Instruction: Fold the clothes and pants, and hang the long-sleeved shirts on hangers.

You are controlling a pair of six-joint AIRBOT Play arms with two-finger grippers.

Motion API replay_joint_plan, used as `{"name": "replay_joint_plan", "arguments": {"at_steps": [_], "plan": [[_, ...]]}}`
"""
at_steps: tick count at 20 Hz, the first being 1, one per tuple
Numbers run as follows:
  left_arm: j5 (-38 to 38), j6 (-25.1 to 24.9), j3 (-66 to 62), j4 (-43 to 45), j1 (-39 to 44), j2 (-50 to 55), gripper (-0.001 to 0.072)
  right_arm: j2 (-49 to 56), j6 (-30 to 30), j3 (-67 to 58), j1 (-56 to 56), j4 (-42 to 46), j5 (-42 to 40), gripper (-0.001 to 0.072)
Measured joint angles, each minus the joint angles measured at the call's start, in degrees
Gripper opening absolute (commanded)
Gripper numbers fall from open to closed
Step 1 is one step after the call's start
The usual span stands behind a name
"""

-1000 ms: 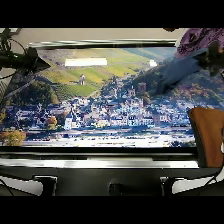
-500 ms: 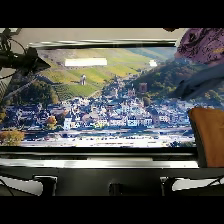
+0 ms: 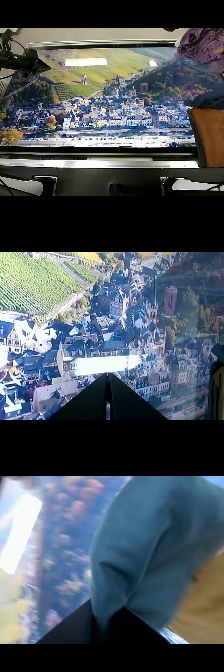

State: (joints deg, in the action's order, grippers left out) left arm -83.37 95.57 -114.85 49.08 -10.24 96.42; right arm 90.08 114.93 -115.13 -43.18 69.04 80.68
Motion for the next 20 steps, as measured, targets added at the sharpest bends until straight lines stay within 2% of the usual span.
{"name": "replay_joint_plan", "arguments": {"at_steps": [3,9,13,20], "plan": [[-1.2,0.0,0.0,-0.1,0.0,-0.1,0.0018,-0.7,0.0,0.0,-0.1,6.1,6.2,0.003],[-2.3,0.0,0.0,-0.1,0.0,-0.1,0.0018,-1.5,-5.8,2.1,-0.2,18.1,16.9,0.003],[-2.5,0.0,0.0,-0.2,0.0,-0.1,0.0018,-5.2,-7.4,14.1,-0.2,23.2,18.4,0.003],[-2.6,0.0,0.0,-0.2,0.0,0.1,0.0018,-13.2,-8.0,40.2,-0.2,34.0,15.4,0.0031]]}}
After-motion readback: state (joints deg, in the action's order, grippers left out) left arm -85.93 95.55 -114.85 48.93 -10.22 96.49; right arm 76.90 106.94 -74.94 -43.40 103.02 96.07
